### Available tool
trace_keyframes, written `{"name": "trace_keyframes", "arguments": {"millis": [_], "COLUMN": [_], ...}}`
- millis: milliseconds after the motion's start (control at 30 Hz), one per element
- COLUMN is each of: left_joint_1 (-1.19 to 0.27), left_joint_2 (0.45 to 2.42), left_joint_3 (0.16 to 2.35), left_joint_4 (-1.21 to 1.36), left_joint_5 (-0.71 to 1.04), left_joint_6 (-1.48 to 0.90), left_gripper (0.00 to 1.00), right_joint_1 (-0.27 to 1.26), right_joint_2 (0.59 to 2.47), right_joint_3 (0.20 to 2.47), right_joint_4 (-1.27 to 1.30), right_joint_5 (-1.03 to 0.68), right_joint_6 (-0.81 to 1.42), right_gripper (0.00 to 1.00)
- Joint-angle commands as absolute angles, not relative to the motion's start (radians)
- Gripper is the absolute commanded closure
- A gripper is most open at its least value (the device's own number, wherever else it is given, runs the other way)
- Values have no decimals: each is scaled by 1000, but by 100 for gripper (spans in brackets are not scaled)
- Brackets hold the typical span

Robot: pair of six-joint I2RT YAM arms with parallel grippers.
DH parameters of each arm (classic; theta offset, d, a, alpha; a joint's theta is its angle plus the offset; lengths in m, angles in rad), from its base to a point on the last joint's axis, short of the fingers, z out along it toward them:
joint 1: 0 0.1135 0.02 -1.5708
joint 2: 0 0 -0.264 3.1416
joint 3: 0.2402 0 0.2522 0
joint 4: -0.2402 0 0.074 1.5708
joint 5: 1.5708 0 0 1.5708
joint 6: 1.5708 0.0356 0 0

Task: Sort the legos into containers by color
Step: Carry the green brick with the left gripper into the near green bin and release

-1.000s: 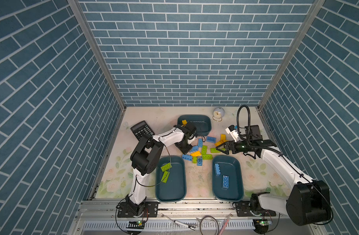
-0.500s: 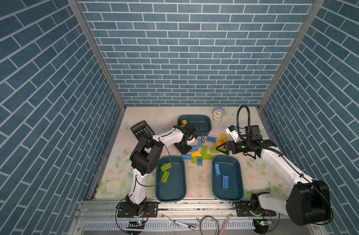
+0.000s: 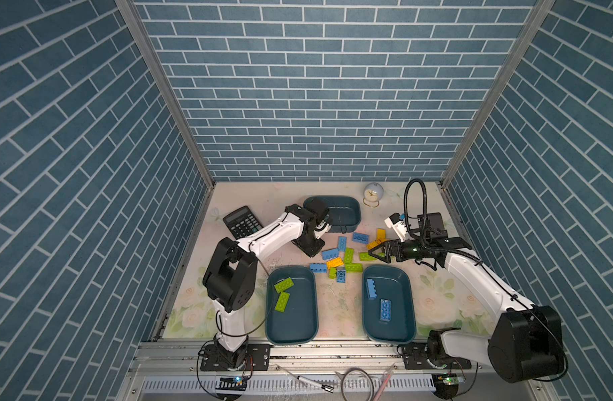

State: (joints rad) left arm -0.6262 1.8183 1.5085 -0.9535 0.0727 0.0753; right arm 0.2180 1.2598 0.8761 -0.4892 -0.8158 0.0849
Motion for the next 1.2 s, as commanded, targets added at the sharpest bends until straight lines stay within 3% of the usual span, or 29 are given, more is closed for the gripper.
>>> {"name": "trace_keyframes", "arguments": {"millis": [0,333,600,667,833,1167], "left_joint_1": [-648,-690,-690,-690,-690,-690], "left_joint_2": [1733,1496,1519,1528,1545,1586], "left_joint_3": [1490,1171,1008,1006,1043,1306], "left_joint_4": [-1078,-1029,-874,-885,-932,-1033], "left_joint_5": [110,128,168,143,110,125], "left_joint_6": [-52,-304,-359,-351,-331,-227], "left_gripper": [73,72,71,68,48,35], "right_joint_1": [221,222,224,224,224,222], "right_joint_2": [1267,1282,1278,1276,1270,1255], "right_joint_3": [912,913,907,904,902,897], "right_joint_4": [-497,-491,-491,-497,-506,-507], "right_joint_5": [-842,-861,-859,-858,-854,-851], "right_joint_6": [35,33,36,32,26,19], "right_gripper": [2,2,3,3,3,3]}}
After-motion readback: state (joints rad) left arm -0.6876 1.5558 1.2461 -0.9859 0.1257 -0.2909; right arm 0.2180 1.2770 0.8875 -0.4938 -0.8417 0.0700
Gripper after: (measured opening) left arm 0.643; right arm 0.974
